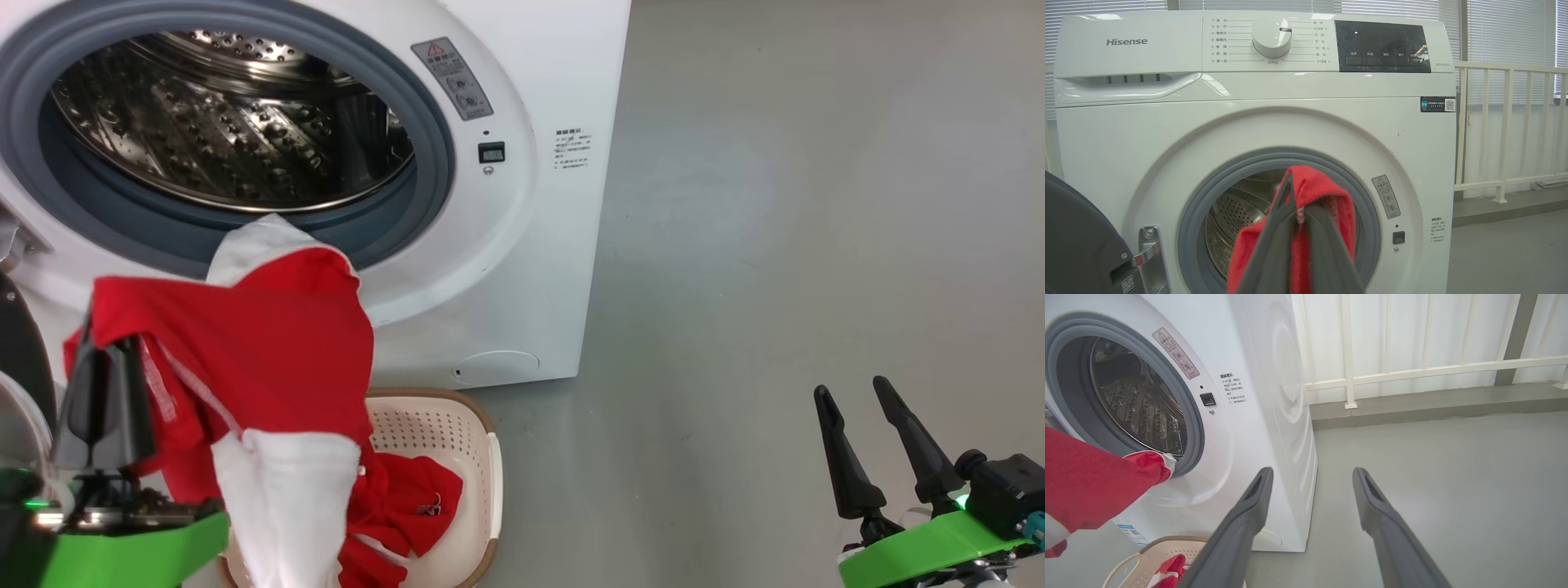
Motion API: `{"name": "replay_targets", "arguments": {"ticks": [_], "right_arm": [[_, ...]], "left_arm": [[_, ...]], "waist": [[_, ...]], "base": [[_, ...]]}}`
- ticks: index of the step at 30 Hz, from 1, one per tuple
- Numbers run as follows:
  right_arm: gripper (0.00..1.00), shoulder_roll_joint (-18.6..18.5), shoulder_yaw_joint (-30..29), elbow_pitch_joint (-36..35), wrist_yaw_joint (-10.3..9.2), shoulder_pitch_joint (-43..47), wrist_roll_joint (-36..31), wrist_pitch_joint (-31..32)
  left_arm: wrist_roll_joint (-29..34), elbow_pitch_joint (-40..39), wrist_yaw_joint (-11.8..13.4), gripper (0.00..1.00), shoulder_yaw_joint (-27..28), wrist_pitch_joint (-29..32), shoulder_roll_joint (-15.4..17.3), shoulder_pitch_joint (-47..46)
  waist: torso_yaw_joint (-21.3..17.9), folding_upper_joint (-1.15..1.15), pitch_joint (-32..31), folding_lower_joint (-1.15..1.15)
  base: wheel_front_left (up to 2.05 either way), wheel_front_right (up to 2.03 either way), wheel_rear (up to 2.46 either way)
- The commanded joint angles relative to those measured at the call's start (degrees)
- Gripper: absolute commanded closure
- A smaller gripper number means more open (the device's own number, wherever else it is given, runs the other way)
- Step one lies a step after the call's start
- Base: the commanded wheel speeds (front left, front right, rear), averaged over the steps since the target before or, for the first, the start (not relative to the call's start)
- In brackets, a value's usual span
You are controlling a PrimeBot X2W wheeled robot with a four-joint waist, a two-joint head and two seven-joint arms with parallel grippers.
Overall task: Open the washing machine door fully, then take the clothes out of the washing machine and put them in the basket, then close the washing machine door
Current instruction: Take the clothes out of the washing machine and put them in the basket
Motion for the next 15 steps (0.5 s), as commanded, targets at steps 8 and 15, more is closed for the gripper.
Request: {"name": "replay_targets", "arguments": {"ticks": [8,15], "right_arm": [[0.00,-1.32,1.23,-1.66,0.36,-1.35,-0.03,-0.37],[0.00,-0.90,1.56,-2.24,0.36,-3.28,-0.23,-0.37]], "left_arm": [[-0.14,3.72,0.32,1.00,-1.09,-0.27,-0.30,0.45],[0.58,13.44,0.34,1.00,-2.85,-0.27,-0.89,-1.24]], "waist": [[-0.56,0.00,1.83,0.00],[-1.26,0.00,5.75,0.00]], "base": [[0.00,0.00,0.00],[0.00,0.00,0.00]]}}
